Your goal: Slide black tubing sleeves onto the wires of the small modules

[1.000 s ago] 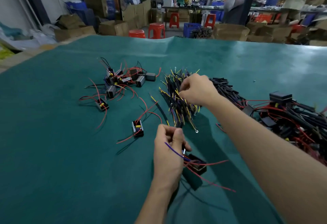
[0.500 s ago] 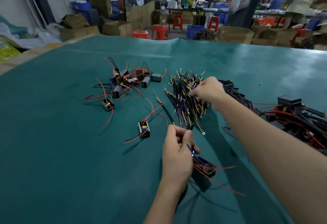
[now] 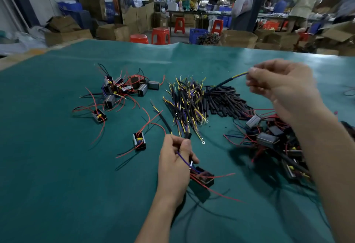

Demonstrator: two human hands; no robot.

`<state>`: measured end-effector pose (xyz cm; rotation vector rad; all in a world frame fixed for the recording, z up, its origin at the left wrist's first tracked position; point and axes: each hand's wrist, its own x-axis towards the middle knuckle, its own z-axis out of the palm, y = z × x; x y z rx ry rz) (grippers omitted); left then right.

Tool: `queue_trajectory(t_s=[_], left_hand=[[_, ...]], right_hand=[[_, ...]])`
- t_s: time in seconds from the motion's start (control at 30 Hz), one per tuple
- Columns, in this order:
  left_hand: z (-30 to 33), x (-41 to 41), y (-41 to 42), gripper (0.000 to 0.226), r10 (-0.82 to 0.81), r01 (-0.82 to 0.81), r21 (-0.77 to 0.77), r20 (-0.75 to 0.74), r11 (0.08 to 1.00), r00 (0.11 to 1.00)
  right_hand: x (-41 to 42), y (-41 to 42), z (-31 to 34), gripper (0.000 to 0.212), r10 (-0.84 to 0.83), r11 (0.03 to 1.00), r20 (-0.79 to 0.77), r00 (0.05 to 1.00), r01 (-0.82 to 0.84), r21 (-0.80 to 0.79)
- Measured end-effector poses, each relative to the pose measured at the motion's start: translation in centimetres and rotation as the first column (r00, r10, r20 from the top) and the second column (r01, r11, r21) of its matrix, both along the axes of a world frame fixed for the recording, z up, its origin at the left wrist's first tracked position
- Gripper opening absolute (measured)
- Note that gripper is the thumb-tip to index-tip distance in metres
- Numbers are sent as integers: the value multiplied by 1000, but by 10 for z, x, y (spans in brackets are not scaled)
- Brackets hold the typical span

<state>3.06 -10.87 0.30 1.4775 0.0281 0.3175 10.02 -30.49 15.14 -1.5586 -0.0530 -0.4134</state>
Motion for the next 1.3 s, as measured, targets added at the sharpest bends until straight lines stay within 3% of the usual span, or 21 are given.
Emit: queue_trajectory(t_s=[0.23, 0.37, 0.5, 0.67, 0.8, 1.07, 1.2, 1.27, 1.3], left_hand=[[-1, 0, -1, 18, 5, -5, -19, 1, 1000, 1000], [-1, 1, -1, 19, -5, 5, -8, -3, 1000, 1000], [-1, 1, -1, 18, -8, 8, 8, -1, 1000, 1000], [-2, -2, 0, 18, -23, 23, 6, 17, 1000, 1000], [-3, 2, -1, 18, -9, 9, 24, 2, 1000, 1000], [-5, 2, 0, 18, -28, 28, -11, 25, 1000, 999], [-6, 2, -1, 18, -15, 16, -32, 36, 999, 999], [-7, 3, -1, 18, -24, 26, -41, 47, 999, 999], [-7, 4, -2, 17, -35, 37, -41, 51, 998, 998]], right_hand=[[-36, -28, 35, 5, 165, 962, 95, 982, -181, 204], [-51, -43, 42, 15, 117, 985, 82, 990, -127, 121], [-55, -34, 26, 30, 159, 985, -60, 985, -163, -58], [-44, -3, -13, 30, 221, 974, -161, 962, -224, 0], [-36, 4, -28, 20, 168, 986, -102, 981, -166, 22], [-40, -11, -15, 23, 41, 999, 111, 993, -43, 18], [-93, -38, -56, 26, -14, 972, -63, 998, -1, -237], [-121, -49, -81, 29, -52, 858, -219, 974, -69, -509], [-130, -52, -89, 29, -84, 745, -252, 964, -107, -658]])
